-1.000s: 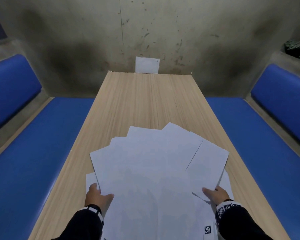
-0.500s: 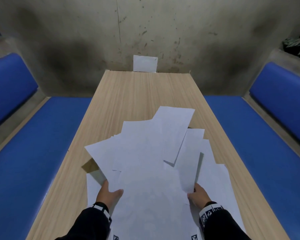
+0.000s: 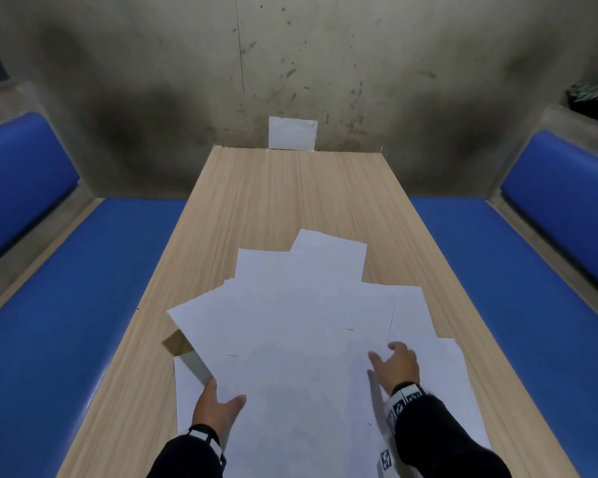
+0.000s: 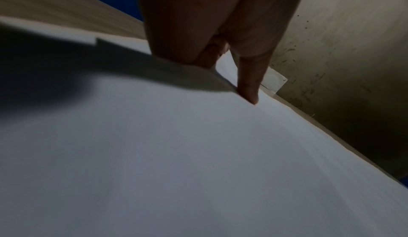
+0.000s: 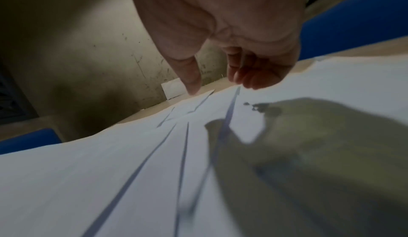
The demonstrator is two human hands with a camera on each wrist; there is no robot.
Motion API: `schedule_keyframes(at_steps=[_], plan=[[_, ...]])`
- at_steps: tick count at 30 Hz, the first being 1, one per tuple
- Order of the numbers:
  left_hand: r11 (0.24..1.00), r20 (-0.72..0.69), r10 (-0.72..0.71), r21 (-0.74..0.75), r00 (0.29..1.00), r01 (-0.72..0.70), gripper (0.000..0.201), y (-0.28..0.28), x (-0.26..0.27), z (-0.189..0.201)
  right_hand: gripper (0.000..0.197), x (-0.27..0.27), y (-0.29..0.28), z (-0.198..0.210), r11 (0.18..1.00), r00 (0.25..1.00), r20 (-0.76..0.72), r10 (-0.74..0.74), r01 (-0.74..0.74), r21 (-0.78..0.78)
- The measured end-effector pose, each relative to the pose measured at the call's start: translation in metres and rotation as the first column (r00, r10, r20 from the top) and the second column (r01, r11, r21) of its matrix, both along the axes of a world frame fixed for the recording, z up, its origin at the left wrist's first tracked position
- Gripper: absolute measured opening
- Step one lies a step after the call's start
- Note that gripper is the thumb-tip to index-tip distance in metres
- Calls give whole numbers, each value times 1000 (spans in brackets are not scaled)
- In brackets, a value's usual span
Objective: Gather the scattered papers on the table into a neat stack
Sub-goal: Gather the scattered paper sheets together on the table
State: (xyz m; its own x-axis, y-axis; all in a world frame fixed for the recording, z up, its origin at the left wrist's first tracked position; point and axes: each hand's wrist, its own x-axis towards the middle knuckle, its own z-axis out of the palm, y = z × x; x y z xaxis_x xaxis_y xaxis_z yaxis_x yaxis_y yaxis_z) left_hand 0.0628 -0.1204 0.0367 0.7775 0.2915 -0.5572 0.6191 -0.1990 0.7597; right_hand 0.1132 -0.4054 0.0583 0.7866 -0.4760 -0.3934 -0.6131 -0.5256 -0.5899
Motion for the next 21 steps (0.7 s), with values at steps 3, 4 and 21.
schedule_keyframes(at_steps=[3, 4, 21], plan=[[1000, -2, 0, 16, 1000, 0, 74, 2, -1, -4, 50, 46, 7, 11, 995, 997, 24, 68, -70, 71], [1000, -4, -7, 22, 1000, 7, 73, 3, 0, -7, 54, 62, 11, 10, 992, 999, -15, 52, -50, 114], [992, 78, 18, -123, 997, -9, 32, 6, -4, -5, 37, 74, 17, -17, 920, 914, -134, 384, -391, -32]])
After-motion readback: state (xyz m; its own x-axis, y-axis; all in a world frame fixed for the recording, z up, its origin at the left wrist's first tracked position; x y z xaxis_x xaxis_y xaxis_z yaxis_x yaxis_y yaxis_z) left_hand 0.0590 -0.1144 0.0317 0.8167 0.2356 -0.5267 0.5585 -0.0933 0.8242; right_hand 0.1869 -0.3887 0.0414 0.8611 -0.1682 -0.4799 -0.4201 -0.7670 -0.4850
